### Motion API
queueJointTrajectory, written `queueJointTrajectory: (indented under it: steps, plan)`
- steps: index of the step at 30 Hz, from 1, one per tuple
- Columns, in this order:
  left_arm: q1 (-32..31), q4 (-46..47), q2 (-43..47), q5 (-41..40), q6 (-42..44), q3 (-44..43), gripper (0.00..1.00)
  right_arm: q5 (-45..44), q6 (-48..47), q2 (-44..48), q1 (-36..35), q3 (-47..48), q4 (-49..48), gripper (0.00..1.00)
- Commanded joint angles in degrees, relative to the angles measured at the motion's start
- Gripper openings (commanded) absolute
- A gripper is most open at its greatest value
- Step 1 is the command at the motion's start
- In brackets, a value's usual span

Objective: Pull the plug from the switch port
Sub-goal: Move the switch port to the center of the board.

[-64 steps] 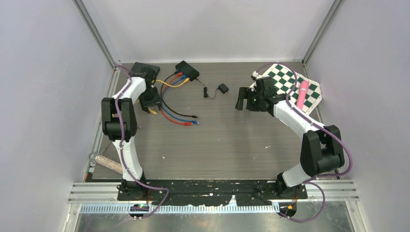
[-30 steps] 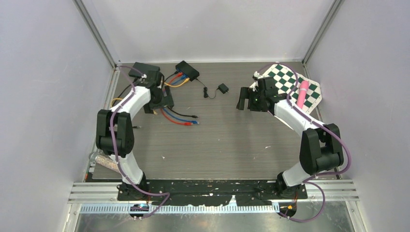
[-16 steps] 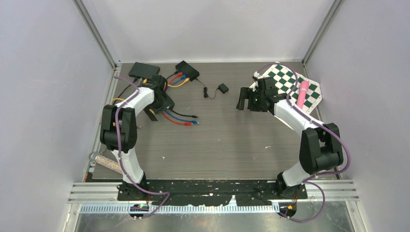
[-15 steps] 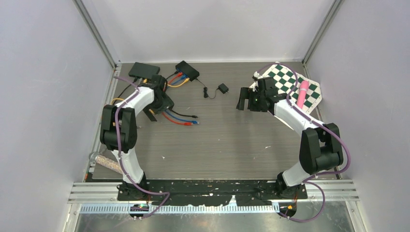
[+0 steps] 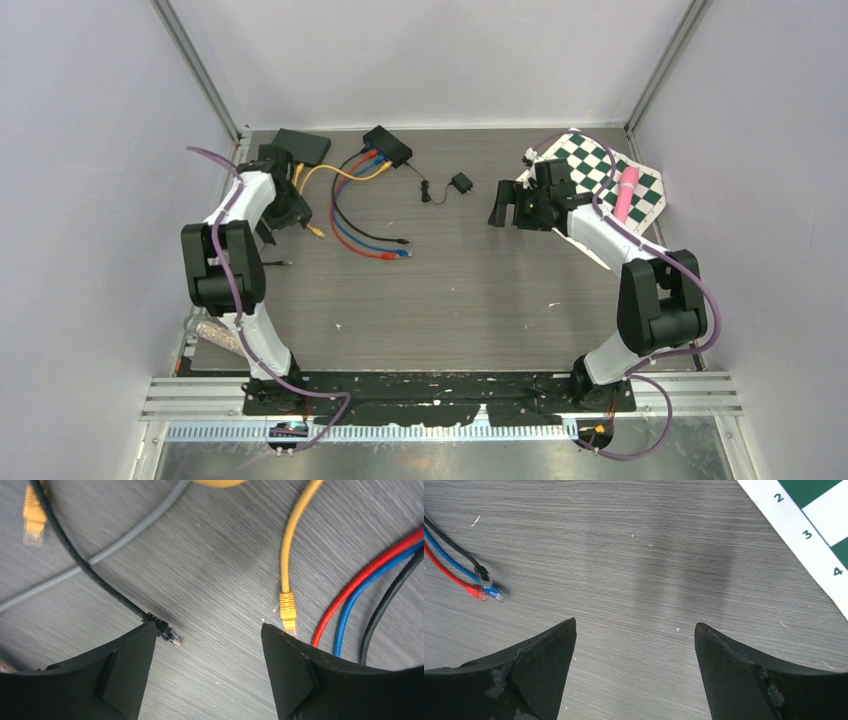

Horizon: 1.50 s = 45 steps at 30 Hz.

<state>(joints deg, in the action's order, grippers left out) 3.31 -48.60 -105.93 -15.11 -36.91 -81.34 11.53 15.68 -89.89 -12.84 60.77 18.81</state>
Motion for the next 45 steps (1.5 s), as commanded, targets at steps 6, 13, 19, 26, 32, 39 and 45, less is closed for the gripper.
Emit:
queueJointTrajectory:
  steps: [6, 13, 19, 26, 32, 39, 45]
  plan:
    - [-1.4, -7.48, -11.08, 1.78, 16.97, -15.06, 0.76, 5.23, 2.21, -0.85, 0.18, 1.87, -3.67, 0.94]
    - [-1.87, -6.61, -16.18, 0.87, 19.56, -16.49, 0.74, 4.4, 1.82, -0.29, 0.27, 0.97, -3.69, 0.94]
    - [-1.56, -3.4, -16.58, 3.54, 23.54, -14.34, 0.74, 4.19, 1.7, -0.48, 0.43, 0.84, -3.69, 0.94]
    - [-1.52, -6.97, -18.28, 5.69, 27.41, -18.8, 0.7, 4.61, 1.77, -1.12, 0.45, 1.01, -3.7, 0.94]
    - [-1.4, -4.09, -11.31, 5.89, 27.62, -15.7, 0.83, 4.42, 1.64, -1.48, 0.55, 1.0, -3.75, 0.94]
    - [-0.66, -6.32, -15.73, 8.16, 28.31, -20.65, 0.85, 4.79, 1.84, -2.19, 0.6, 1.27, -3.7, 0.94]
    - [-0.63, -9.97, -21.36, 6.07, 25.59, -25.58, 0.81, 4.66, 1.72, -2.21, 0.62, 1.1, -3.66, 0.94]
